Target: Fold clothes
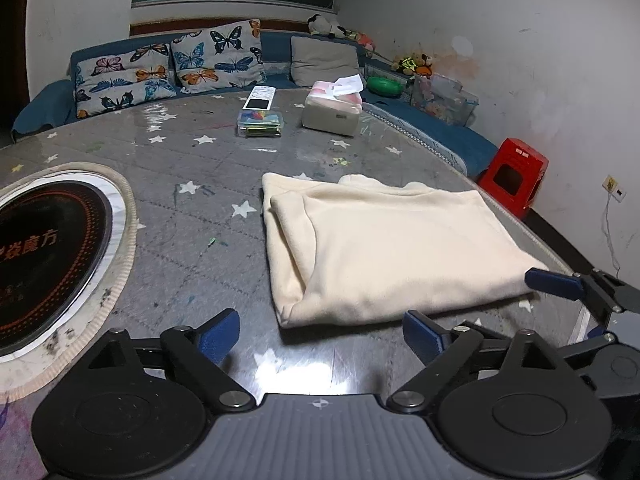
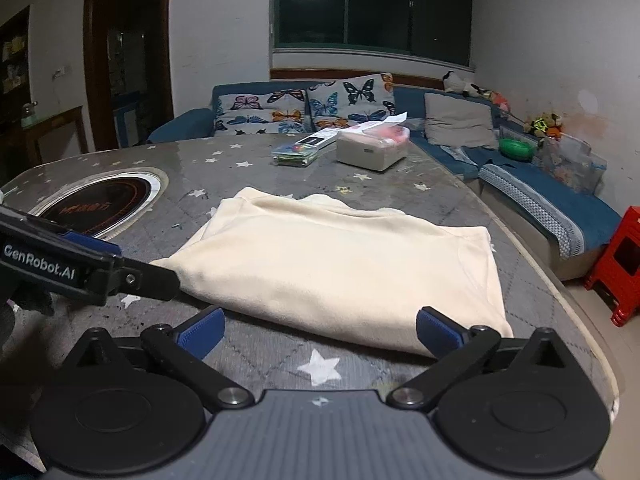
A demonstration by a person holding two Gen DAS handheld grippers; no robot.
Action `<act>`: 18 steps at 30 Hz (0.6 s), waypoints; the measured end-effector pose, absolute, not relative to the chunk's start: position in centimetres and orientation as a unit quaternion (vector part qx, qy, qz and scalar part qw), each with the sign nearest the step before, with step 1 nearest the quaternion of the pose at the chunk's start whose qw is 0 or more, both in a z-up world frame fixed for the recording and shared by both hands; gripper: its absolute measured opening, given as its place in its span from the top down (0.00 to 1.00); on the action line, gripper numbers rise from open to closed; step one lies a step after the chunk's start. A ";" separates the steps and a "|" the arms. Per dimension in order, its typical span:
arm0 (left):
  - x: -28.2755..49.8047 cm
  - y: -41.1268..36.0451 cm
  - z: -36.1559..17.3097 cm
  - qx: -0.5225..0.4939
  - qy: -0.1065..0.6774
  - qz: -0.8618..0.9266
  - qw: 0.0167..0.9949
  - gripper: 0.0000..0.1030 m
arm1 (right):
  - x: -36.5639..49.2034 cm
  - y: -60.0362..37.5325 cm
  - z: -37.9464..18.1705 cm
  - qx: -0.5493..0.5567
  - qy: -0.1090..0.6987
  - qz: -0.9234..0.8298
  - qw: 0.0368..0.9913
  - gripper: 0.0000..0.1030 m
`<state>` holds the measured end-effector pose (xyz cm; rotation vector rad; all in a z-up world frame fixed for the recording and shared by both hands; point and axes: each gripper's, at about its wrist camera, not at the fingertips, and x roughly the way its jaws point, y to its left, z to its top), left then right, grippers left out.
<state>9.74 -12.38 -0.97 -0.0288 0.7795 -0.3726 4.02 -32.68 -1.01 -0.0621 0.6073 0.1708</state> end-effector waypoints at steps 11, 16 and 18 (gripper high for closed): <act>7.4 -11.6 -1.2 -0.016 0.378 -0.171 0.910 0.08 | 2.3 -32.6 -1.1 -0.023 0.300 0.065 0.951 0.00; 6.5 -11.6 -1.3 -0.016 0.378 -0.171 0.910 0.08 | 1.6 -32.4 -1.1 -0.023 0.299 0.062 0.952 0.00; 6.1 -11.6 -1.3 -0.014 0.376 -0.172 0.910 0.08 | 1.3 -32.2 -1.0 -0.024 0.298 0.062 0.952 0.00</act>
